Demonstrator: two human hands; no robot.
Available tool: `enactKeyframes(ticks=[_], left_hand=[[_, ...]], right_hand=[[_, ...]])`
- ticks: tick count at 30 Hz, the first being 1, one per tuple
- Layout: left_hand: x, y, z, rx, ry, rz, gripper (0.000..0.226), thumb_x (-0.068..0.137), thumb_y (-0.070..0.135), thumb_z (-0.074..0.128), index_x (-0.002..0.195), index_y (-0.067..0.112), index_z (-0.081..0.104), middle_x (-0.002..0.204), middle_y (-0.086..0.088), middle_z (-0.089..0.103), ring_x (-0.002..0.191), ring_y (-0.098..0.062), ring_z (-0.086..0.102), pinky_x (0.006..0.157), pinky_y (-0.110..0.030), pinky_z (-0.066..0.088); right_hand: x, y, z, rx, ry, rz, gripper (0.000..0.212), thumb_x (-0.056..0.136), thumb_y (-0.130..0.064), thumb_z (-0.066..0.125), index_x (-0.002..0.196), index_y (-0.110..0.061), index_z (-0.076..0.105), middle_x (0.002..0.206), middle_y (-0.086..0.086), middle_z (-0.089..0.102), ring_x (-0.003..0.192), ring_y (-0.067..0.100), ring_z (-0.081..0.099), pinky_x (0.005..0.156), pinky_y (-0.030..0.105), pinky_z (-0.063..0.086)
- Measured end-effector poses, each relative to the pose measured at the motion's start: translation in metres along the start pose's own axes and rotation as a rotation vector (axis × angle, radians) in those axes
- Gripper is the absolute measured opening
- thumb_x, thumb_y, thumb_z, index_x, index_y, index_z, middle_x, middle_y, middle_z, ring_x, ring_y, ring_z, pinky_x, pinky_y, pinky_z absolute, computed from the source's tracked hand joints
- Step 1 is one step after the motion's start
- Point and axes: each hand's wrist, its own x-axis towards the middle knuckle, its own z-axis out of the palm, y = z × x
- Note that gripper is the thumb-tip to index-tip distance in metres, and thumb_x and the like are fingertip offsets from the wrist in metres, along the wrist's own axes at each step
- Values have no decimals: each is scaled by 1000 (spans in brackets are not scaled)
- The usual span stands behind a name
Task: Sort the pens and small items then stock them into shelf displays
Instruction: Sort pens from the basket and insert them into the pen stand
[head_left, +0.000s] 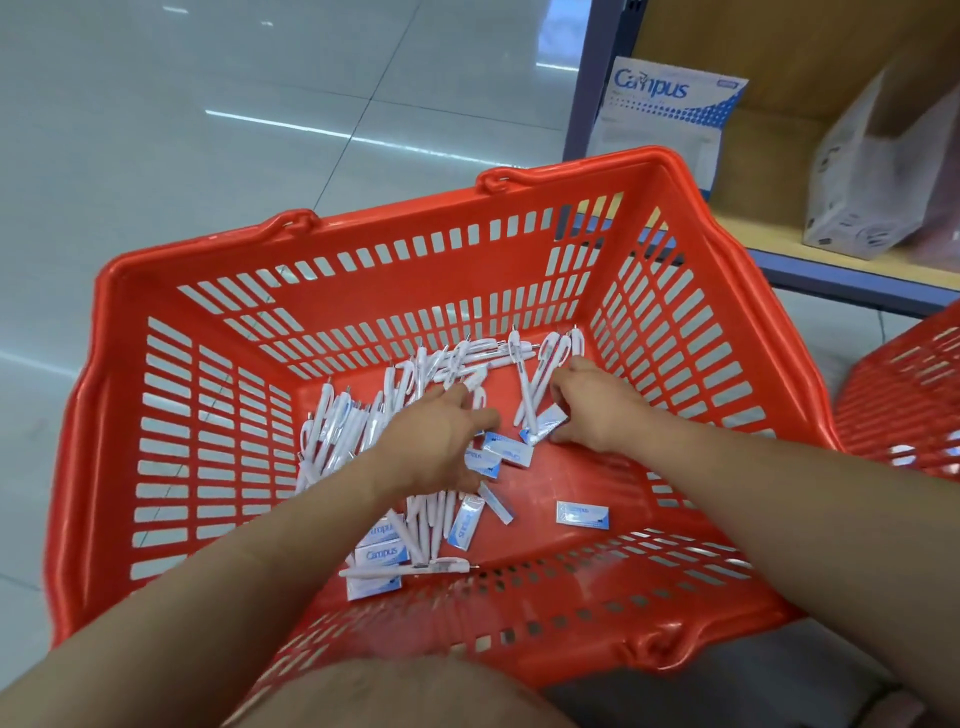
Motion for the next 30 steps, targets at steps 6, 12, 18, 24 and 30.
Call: enactKeyframes(ticks=[6, 12, 18, 24, 30], left_hand=[[-15, -17, -20, -391, 160, -191, 51, 64, 52, 75, 108, 37, 54, 96, 2, 52, 88, -18, 53, 73, -29, 46], [-3, 14, -30, -777, 389, -319, 37, 67, 42, 80, 93, 32, 56, 71, 14, 56, 60, 1, 53, 54, -16, 37], [9, 40, -33, -1107, 359, -205, 58, 63, 30, 84, 116, 30, 60, 90, 9, 69, 81, -6, 68, 78, -33, 57], [-15, 30, -21, -400, 104, -179, 12, 81, 25, 66, 91, 19, 66, 86, 2, 67, 82, -15, 62, 71, -28, 50], [-26, 44, 19, 178, -66, -11, 37, 90, 23, 55, 121, 10, 39, 96, -11, 65, 88, -34, 62, 58, -34, 36]], right_hand=[[6, -17, 0, 236, 100, -38, 20, 78, -17, 68, 82, -19, 49, 85, -3, 53, 77, 18, 53, 67, 32, 42], [8, -48, -35, 1699, -484, 356, 57, 90, -66, 42, 108, -17, 66, 99, 11, 70, 92, 30, 66, 89, 57, 48], [8, -43, -33, 1948, -421, 430, 65, 96, -60, 31, 108, -5, 63, 97, 16, 73, 83, 31, 73, 71, 45, 59], [11, -32, -19, 1586, -392, 524, 39, 99, -43, 46, 102, -9, 63, 73, 9, 60, 64, 25, 62, 71, 39, 54], [5, -36, -14, 1161, -330, 426, 23, 95, -15, 52, 114, -3, 59, 86, 14, 68, 58, 19, 61, 55, 30, 54]])
